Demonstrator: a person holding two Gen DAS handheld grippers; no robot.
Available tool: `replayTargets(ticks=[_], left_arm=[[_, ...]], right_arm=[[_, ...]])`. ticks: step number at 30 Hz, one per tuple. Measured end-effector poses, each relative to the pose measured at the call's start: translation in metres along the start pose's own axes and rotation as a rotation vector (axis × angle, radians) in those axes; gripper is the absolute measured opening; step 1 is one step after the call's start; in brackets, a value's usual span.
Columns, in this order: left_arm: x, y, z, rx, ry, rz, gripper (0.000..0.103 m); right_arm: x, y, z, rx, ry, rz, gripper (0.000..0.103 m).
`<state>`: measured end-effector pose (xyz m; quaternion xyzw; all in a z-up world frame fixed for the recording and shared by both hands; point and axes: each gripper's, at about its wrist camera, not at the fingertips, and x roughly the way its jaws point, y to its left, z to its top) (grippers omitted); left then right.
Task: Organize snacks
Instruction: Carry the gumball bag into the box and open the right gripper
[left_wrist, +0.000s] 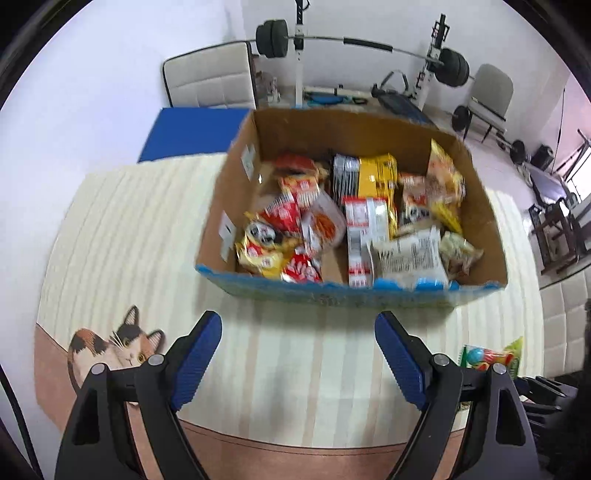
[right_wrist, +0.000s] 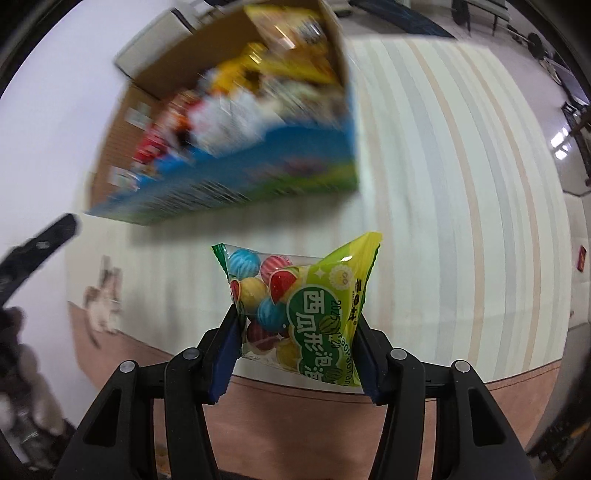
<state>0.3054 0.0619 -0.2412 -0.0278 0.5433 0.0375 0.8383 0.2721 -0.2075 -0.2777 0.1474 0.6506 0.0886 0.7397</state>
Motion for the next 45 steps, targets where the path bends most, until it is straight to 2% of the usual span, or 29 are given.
replayTargets(ticks=[5, 6, 9, 14, 18, 24, 30, 34, 36, 40, 42, 45], left_arm=[[-0.006, 0.007, 0.033, -0.006, -0.018, -0.009, 0.085], [-0.004, 0.006, 0.043, 0.002, -0.017, -0.009, 0.085], [0.005, 0.006, 0.065, 0.020, -0.004, 0.001, 0.085], [0.032, 0.010, 0.104, 0.025, 0.028, -0.011, 0.085], [0.060, 0.009, 0.138, 0.055, 0.053, -0.002, 0.085], [0.092, 0.011, 0.176, 0.074, 0.084, 0.000, 0.085], [0.116, 0.006, 0.189, 0.079, 0.125, -0.025, 0.085], [0.122, 0.003, 0.188, 0.087, 0.140, -0.034, 0.085], [0.125, 0.002, 0.186, 0.087, 0.149, -0.042, 0.085], [0.125, 0.002, 0.182, 0.077, 0.164, -0.057, 0.085], [0.124, 0.002, 0.178, 0.076, 0.169, -0.064, 0.085], [0.119, 0.001, 0.171, 0.080, 0.172, -0.067, 0.085]], right_arm=[[-0.050, 0.040, 0.039, -0.055, -0.083, 0.073, 0.058], [-0.050, 0.066, 0.057, -0.065, -0.093, 0.078, 0.058], [-0.061, 0.093, 0.089, -0.099, -0.135, 0.083, 0.058], [-0.048, 0.112, 0.149, -0.083, -0.155, 0.096, 0.058], [-0.021, 0.126, 0.187, -0.052, -0.122, 0.093, 0.058], [0.019, 0.124, 0.227, -0.013, -0.074, 0.054, 0.058], [0.050, 0.119, 0.245, 0.013, -0.050, 0.016, 0.058], [0.062, 0.116, 0.249, 0.025, -0.036, 0.000, 0.064], [0.064, 0.114, 0.249, 0.036, -0.038, -0.010, 0.069], [0.060, 0.111, 0.248, 0.040, -0.045, -0.021, 0.072], [0.056, 0.113, 0.244, 0.032, -0.047, -0.049, 0.077], [0.050, 0.116, 0.236, 0.009, -0.053, -0.084, 0.079]])
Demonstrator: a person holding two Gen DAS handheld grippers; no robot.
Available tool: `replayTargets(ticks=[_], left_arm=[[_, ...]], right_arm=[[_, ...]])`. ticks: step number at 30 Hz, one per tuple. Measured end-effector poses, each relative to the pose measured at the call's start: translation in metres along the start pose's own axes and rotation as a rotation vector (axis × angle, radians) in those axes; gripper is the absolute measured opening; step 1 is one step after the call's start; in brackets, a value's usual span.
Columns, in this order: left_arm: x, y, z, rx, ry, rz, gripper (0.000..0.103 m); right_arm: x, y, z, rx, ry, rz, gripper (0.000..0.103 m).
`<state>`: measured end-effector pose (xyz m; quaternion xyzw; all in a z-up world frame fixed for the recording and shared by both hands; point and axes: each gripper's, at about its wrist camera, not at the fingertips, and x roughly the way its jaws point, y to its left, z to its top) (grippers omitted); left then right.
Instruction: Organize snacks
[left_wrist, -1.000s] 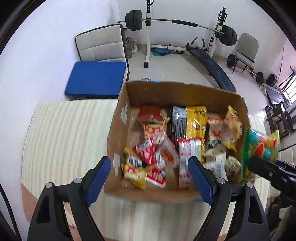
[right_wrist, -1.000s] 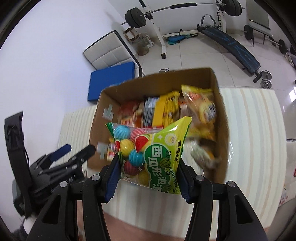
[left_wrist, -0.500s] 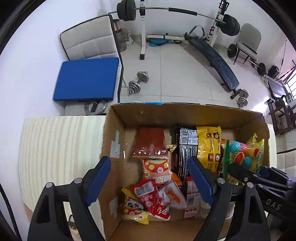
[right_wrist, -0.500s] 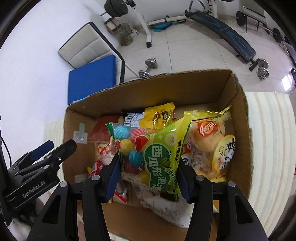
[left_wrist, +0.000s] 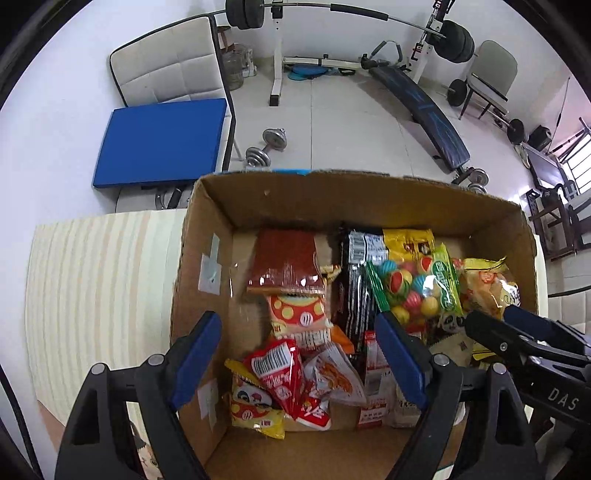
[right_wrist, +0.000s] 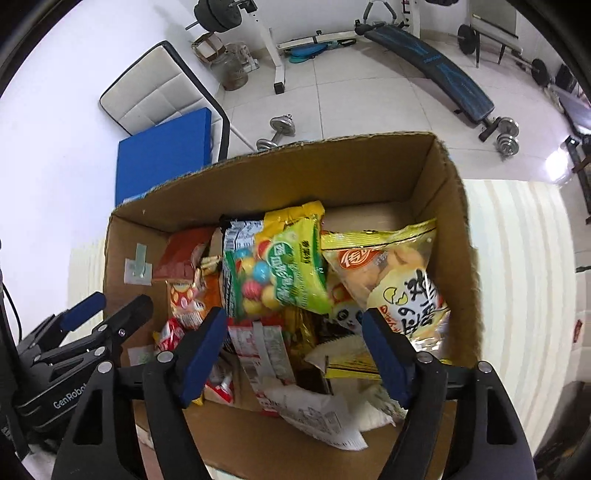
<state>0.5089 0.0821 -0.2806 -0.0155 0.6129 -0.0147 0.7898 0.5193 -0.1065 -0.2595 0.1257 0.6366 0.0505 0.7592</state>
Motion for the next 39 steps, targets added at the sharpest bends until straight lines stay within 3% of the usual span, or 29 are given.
replayTargets(ticks=[3, 12, 17, 39], left_arm=[[-0.006, -0.002, -0.010, 0.008, 0.001, -0.004, 0.085], [-0.021, -0.007, -0.041, 0.030, -0.012, 0.011, 0.085], [-0.045, -0.008, -0.059, 0.031, -0.051, 0.008, 0.085], [-0.233, -0.030, -0.201, 0.028, -0.330, 0.021, 0.085]], right_arm=[[-0.009, 0.001, -0.010, -0.018, -0.012, -0.026, 0.093], [-0.037, -0.003, -0.047, -0.063, -0.050, -0.134, 0.095], [-0.063, -0.009, -0.069, -0.055, -0.084, -0.127, 0.096], [-0.237, 0.009, -0.248, -0.138, -0.346, -0.131, 0.098]])
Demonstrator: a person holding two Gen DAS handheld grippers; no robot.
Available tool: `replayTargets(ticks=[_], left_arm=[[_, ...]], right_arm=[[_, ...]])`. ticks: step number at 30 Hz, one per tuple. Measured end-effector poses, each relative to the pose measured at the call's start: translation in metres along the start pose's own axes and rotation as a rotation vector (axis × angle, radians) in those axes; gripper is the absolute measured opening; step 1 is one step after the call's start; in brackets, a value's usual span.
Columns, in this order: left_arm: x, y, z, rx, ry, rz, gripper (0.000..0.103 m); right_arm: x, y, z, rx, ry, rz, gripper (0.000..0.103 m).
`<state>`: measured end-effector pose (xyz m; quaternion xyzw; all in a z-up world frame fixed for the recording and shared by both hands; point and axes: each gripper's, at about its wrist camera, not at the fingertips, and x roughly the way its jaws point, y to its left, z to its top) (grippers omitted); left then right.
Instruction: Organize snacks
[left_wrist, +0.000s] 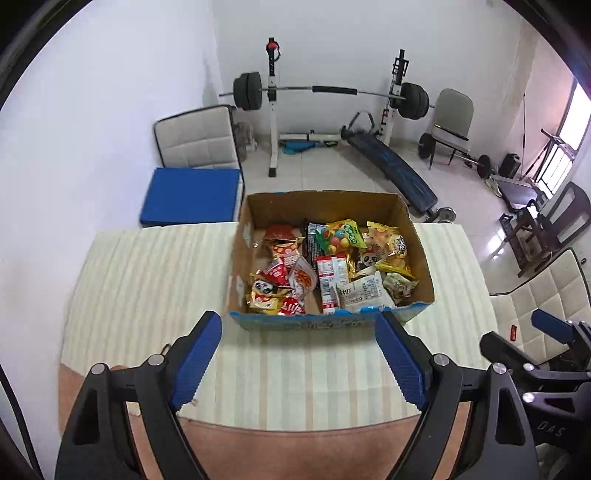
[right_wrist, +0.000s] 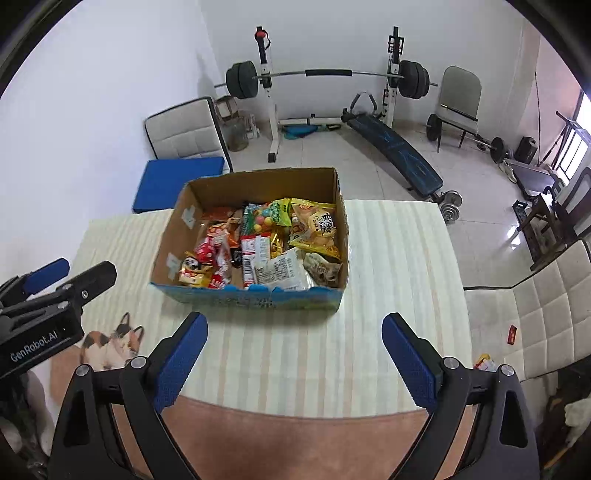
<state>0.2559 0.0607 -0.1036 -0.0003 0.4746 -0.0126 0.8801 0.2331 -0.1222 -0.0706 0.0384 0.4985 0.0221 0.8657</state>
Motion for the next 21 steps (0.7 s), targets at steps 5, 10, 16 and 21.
replayTargets(ticks=[5, 10, 16, 21], left_arm=[[-0.027, 0.003, -0.015, -0.015, -0.006, -0.007, 0.085], [-0.053, 0.008, -0.026, -0.035, -0.025, -0.013, 0.085], [-0.075, 0.009, -0.029, -0.052, -0.045, -0.004, 0.085], [-0.085, 0.012, -0.027, -0.067, -0.061, -0.009, 0.085]], right_arm=[[-0.046, 0.001, -0.018, 0.010, -0.049, 0.006, 0.098], [-0.084, 0.004, -0.029, 0.007, -0.099, 0.014, 0.098], [-0.123, 0.012, -0.037, -0.021, -0.140, 0.016, 0.099], [-0.135, 0.012, -0.040, -0.021, -0.145, 0.016, 0.099]])
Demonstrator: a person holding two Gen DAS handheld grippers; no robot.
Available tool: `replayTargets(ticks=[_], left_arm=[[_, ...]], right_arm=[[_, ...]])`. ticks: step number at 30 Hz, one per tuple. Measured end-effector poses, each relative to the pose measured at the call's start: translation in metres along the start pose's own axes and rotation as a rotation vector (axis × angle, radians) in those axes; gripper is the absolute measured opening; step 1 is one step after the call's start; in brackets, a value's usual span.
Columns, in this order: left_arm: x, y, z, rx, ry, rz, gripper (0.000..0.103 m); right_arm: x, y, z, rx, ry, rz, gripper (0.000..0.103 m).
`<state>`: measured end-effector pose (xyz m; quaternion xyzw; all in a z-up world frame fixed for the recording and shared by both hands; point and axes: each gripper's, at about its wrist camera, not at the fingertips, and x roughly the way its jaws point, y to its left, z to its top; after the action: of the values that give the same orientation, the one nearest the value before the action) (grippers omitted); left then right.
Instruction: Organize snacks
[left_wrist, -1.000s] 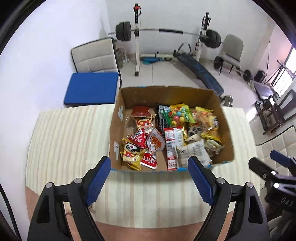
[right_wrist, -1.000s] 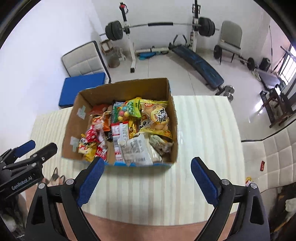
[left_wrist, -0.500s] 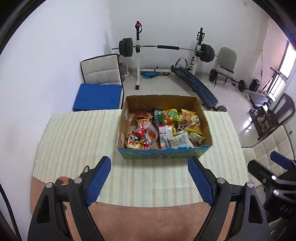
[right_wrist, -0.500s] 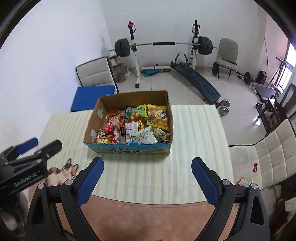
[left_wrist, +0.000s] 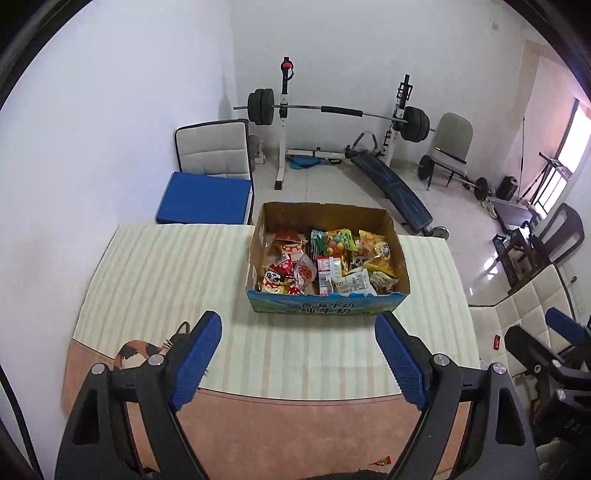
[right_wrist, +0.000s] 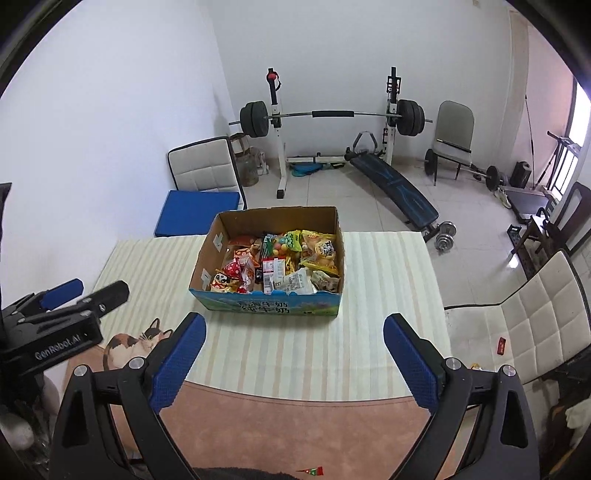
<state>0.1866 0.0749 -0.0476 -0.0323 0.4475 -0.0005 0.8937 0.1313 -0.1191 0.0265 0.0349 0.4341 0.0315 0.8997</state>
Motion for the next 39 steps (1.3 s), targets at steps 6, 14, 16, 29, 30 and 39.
replayTargets(ticks=[6, 14, 16, 29, 30, 39], left_arm=[[0.004, -0.001, -0.003, -0.003, -0.001, 0.008, 0.087], [0.025, -0.006, -0.003, 0.004, -0.005, 0.007, 0.103], [0.031, -0.007, -0.002, 0.004, -0.010, 0.013, 0.103], [0.067, -0.010, 0.013, 0.013, -0.032, 0.083, 0.103], [0.070, -0.011, 0.014, 0.018, -0.029, 0.083, 0.103], [0.080, -0.012, 0.016, 0.012, -0.012, 0.071, 0.103]], right_arm=[[0.005, -0.006, 0.001, 0.013, -0.002, -0.026, 0.102], [0.034, -0.014, 0.008, 0.030, -0.013, -0.087, 0.102], [0.040, -0.016, 0.009, 0.034, -0.012, -0.092, 0.102], [0.089, -0.022, 0.029, 0.040, -0.003, -0.115, 0.102], [0.092, -0.021, 0.030, 0.037, -0.001, -0.114, 0.102], [0.101, -0.022, 0.035, 0.030, -0.005, -0.123, 0.102]])
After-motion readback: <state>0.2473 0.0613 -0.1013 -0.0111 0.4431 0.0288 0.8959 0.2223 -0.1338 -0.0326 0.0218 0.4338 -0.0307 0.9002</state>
